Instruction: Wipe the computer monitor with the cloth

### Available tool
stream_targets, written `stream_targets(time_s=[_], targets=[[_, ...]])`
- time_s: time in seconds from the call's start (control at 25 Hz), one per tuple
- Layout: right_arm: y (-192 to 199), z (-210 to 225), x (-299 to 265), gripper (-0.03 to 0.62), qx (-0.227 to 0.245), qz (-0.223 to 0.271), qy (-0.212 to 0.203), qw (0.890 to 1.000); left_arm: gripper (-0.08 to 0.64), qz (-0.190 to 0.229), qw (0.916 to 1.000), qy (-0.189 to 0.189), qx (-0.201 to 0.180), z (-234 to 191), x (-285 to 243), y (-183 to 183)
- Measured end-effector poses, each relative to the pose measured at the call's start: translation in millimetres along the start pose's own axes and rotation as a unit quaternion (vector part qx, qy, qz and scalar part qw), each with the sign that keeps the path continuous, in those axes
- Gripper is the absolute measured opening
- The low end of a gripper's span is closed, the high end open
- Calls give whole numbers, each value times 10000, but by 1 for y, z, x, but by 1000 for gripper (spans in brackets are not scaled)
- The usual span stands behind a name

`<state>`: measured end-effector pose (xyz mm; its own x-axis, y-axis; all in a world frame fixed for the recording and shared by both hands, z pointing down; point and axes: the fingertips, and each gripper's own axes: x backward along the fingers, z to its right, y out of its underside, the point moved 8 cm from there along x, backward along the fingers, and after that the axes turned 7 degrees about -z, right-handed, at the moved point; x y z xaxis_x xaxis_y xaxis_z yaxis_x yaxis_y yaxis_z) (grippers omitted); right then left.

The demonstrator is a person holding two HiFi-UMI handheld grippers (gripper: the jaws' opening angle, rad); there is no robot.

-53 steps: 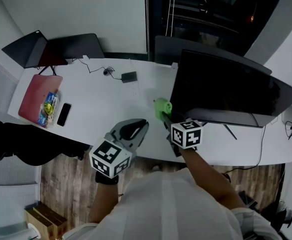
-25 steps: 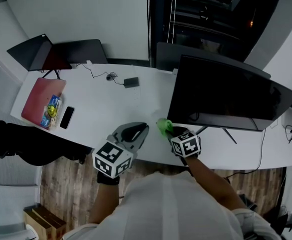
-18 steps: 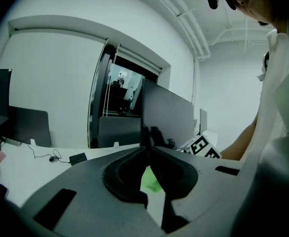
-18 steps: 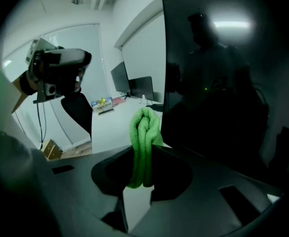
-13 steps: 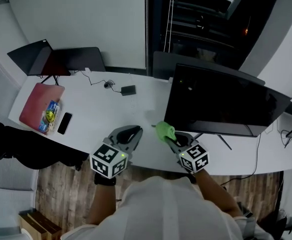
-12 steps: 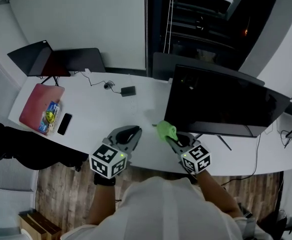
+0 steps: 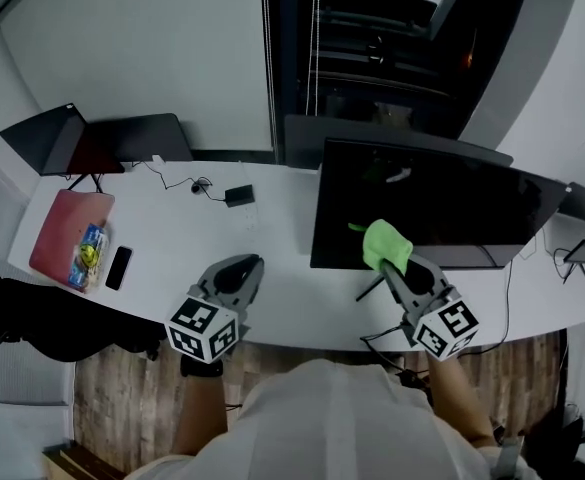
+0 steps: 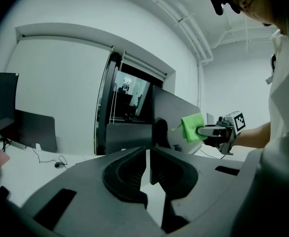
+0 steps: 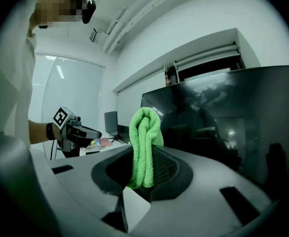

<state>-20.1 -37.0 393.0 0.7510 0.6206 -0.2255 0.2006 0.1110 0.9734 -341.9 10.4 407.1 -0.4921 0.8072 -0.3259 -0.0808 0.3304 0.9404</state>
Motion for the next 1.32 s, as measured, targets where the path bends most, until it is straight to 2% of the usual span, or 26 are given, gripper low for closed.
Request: stream_targets(time_s=[0.24, 0.36, 0.64, 0.92, 1.32], targets=[[12, 21, 31, 71, -311, 115, 597, 9977, 40, 84, 9999, -37, 59, -5, -5, 0], [12, 24, 36, 71, -309, 136, 734, 9967, 40, 99, 9999, -23, 50, -6, -7, -1], [8, 19, 39, 71, -236, 148, 754, 9968, 40, 72, 9999, 64, 58, -5, -10, -2], [2, 9, 33, 71, 40, 86, 665, 9977, 40, 75, 9999, 90, 69, -5, -8, -1], [2, 6, 31, 71, 82, 87, 616, 9980, 40, 71, 9999, 91, 98, -4, -8, 2]])
